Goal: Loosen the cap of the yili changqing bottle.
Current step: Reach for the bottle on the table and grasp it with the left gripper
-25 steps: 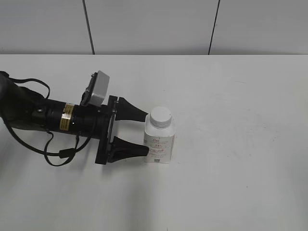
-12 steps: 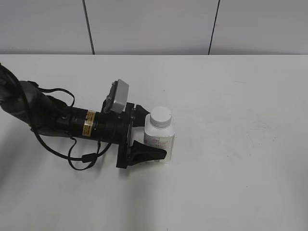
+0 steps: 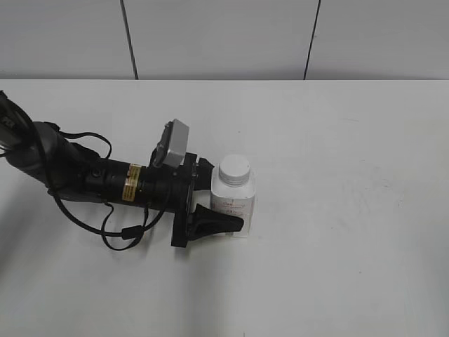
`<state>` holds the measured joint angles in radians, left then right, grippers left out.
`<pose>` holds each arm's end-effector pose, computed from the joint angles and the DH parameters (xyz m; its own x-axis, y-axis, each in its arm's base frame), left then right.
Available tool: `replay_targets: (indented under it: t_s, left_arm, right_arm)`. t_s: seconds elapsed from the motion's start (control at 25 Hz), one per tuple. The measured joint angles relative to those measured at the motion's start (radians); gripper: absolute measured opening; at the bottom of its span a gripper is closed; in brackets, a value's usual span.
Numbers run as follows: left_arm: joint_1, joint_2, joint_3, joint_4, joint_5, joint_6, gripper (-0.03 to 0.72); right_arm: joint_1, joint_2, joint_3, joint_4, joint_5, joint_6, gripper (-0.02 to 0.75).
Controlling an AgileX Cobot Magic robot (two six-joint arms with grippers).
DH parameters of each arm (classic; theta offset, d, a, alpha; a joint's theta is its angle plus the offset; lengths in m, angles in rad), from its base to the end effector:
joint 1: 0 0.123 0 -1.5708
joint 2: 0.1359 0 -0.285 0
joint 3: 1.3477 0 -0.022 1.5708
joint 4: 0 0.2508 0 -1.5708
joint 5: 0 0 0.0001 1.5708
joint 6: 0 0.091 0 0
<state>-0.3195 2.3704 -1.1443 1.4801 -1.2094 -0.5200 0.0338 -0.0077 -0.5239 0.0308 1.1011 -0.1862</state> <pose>0.3293 -0.1982 0.0475 -0.0462 0.2897 -0.9560 0.9958 -0.0624 -0.0670 -0.0107 0.0021 0.2806 -0.4466 -0.1865 -0.8751 -0.1367 0.9808 -0.1393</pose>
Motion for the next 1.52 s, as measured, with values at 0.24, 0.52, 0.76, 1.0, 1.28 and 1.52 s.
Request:
replay_targets:
  t_s: [0.24,0.52,0.76,1.0,1.28,1.52]
  left_arm:
    - [-0.001,0.000,0.000,0.003,-0.002,0.000,0.498]
    - [-0.001,0.000,0.000,-0.001,-0.002,0.000,0.491]
    - [-0.001,0.000,0.000,-0.004,-0.002,0.000,0.487]
    - [-0.001,0.000,0.000,-0.006,-0.001,0.000,0.427]
    - [-0.001,0.000,0.000,-0.005,-0.001,0.000,0.397]
    - [-0.001,0.000,0.000,-0.005,-0.001,0.000,0.389]
  right_arm:
    - [0.000,0.000,0.000,0.000,0.000,0.000,0.550]
    - [0.000,0.000,0.000,0.000,0.000,0.000,0.550]
    - [0.000,0.000,0.000,-0.004,-0.004,0.000,0.550]
    - [0.000,0.000,0.000,-0.031,-0.024,0.011,0.550]
    - [0.000,0.018,0.000,-0.020,-0.026,0.057,0.550]
    - [0.000,0.279,-0.072,0.100,-0.008,0.101,0.550]
